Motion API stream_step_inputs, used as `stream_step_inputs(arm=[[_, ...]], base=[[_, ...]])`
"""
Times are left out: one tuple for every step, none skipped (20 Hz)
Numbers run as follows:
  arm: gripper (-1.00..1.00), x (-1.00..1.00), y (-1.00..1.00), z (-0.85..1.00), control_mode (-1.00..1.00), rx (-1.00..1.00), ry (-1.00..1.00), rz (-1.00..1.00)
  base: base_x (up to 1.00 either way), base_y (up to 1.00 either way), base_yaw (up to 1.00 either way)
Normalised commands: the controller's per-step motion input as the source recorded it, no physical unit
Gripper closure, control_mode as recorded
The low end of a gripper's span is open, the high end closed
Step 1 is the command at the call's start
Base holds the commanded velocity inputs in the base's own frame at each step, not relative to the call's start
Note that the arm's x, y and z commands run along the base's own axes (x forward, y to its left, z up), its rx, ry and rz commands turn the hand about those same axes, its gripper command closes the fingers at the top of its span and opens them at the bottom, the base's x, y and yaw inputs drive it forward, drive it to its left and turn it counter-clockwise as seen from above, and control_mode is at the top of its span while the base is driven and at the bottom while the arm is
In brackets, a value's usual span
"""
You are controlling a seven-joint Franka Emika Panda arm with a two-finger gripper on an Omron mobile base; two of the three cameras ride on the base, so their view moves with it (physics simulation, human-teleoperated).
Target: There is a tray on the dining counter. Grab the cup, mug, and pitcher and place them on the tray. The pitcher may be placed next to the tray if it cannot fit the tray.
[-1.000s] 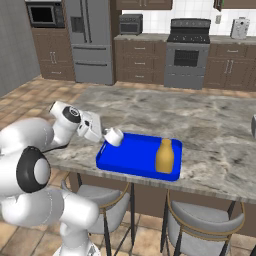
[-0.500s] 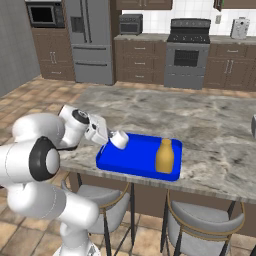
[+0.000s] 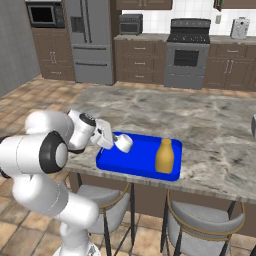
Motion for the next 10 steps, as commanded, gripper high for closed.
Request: stream_step_inputs(arm=[[1.0, 0.18, -0.12, -0.09, -1.0, 0.0, 0.0, 0.0], [1.0, 0.18, -0.09, -0.1, -1.0, 0.0, 0.0, 0.0], [1.0, 0.18, -0.09, -0.09, -1.0, 0.0, 0.0, 0.0], [1.0, 0.17, -0.08, -0.09, -1.0, 0.0, 0.0, 0.0], [1.0, 0.18, -0.05, -0.08, -1.0, 0.0, -0.01, 0.0], [1.0, 0.18, -0.05, -0.09, -1.0, 0.0, 0.0, 0.0], [1.0, 0.21, -0.05, -0.09, -1.0, 0.0, 0.0, 0.0], [1.0, 0.23, -0.04, -0.1, -1.0, 0.0, 0.0, 0.0], [1.0, 0.25, -0.04, -0.07, -1.0, 0.0, 0.0, 0.0], [1.0, 0.25, 0.0, -0.07, -1.0, 0.0, 0.0, 0.0]], base=[[0.0, 0.0, 0.0], [0.0, 0.0, 0.0], [0.0, 0.0, 0.0], [0.0, 0.0, 0.0], [0.0, 0.0, 0.0], [0.0, 0.0, 0.0], [0.0, 0.0, 0.0], [0.0, 0.0, 0.0], [0.0, 0.0, 0.0], [0.0, 0.0, 0.0]])
